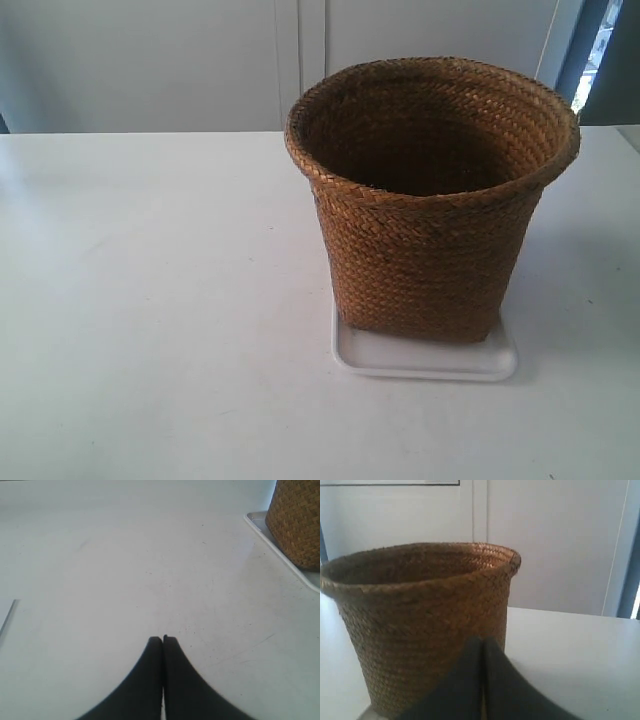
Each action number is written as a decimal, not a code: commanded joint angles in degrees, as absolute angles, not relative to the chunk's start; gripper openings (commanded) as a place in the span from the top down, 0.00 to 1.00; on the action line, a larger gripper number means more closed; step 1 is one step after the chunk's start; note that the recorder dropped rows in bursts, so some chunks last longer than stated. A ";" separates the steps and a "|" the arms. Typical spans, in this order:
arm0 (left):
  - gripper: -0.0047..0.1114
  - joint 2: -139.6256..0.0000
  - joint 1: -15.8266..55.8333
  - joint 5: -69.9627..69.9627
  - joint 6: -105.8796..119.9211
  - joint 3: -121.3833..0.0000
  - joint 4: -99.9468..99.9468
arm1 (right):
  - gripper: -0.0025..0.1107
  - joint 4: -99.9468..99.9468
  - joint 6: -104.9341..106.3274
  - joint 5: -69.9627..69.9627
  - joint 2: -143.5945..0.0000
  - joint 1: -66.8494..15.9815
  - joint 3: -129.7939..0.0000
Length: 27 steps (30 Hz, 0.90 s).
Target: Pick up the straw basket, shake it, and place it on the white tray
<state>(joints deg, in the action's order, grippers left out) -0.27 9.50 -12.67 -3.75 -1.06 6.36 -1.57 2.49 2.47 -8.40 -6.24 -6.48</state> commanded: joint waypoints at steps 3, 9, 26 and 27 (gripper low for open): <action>0.96 0.00 9.32 -12.89 -4.12 -0.68 7.19 | 0.98 -1.39 6.09 1.18 -3.67 -2.60 -0.10; 0.96 0.00 9.32 -12.89 -4.12 -0.68 7.19 | 0.98 -1.47 5.78 8.68 0.00 -0.95 0.00; 0.96 0.00 9.32 -12.89 -4.12 -0.68 7.19 | 0.98 -1.74 5.78 13.67 0.00 -0.95 0.00; 0.96 0.00 9.32 -12.89 -4.12 -0.68 7.19 | 0.98 -1.74 5.78 13.67 0.00 -0.95 0.00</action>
